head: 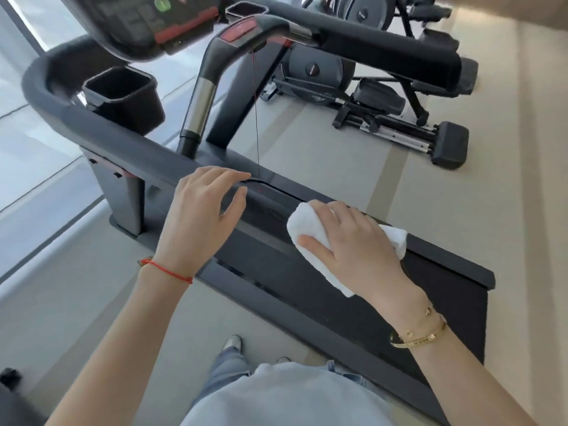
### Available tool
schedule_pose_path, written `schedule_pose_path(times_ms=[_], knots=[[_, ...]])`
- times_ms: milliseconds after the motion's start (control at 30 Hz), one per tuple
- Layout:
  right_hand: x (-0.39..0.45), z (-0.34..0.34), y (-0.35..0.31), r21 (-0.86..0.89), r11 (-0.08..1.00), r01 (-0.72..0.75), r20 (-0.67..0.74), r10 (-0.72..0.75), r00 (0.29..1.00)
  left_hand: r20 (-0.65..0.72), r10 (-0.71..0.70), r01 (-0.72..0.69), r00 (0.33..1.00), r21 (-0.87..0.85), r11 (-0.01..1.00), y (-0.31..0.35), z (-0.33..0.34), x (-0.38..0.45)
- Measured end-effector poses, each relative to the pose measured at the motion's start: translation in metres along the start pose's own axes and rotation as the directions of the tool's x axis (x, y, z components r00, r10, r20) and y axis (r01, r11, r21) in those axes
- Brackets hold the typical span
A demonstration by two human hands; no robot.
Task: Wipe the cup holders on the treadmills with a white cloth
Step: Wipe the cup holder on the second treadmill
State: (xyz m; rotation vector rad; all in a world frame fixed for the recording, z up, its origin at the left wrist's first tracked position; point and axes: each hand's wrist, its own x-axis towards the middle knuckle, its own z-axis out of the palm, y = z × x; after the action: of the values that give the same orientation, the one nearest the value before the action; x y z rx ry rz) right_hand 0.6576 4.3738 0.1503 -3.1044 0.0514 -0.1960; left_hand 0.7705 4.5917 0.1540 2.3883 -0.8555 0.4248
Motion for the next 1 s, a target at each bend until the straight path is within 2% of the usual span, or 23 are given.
schedule_pose_path(times_ms=[167, 300, 467, 567, 767, 1000], knots=[[0.057, 0.006, -0.051, 0.005, 0.999, -0.052, 0.026, 0.051, 0.998, 0.102, 0.068, -0.064, 0.992, -0.044, 0.997, -0.05, -0.004, 0.031], [0.063, 0.013, -0.066, -0.002, 0.98, -0.199, -0.041, 0.198, 0.979, 0.177, 0.153, -0.141, 0.972, -0.081, 0.987, -0.078, -0.002, 0.045], [0.043, 0.015, -0.061, -0.026, 0.884, -0.468, -0.119, 0.462, 0.879, 0.281, 0.276, -0.233, 0.919, -0.177, 0.956, -0.09, 0.007, 0.051], [0.048, 0.016, -0.063, -0.055, 0.836, -0.546, -0.113, 0.538, 0.835, 0.3, 0.324, -0.264, 0.897, -0.222, 0.939, -0.093, 0.011, 0.05], [0.081, 0.027, -0.096, -0.037, 0.885, -0.465, -0.193, 0.45, 0.872, 0.288, 0.328, -0.255, 0.9, -0.261, 0.931, -0.095, 0.014, 0.052], [0.073, 0.029, -0.087, -0.022, 0.919, -0.393, -0.268, 0.373, 0.888, 0.272, 0.277, -0.193, 0.921, -0.298, 0.935, -0.097, 0.006, 0.054]])
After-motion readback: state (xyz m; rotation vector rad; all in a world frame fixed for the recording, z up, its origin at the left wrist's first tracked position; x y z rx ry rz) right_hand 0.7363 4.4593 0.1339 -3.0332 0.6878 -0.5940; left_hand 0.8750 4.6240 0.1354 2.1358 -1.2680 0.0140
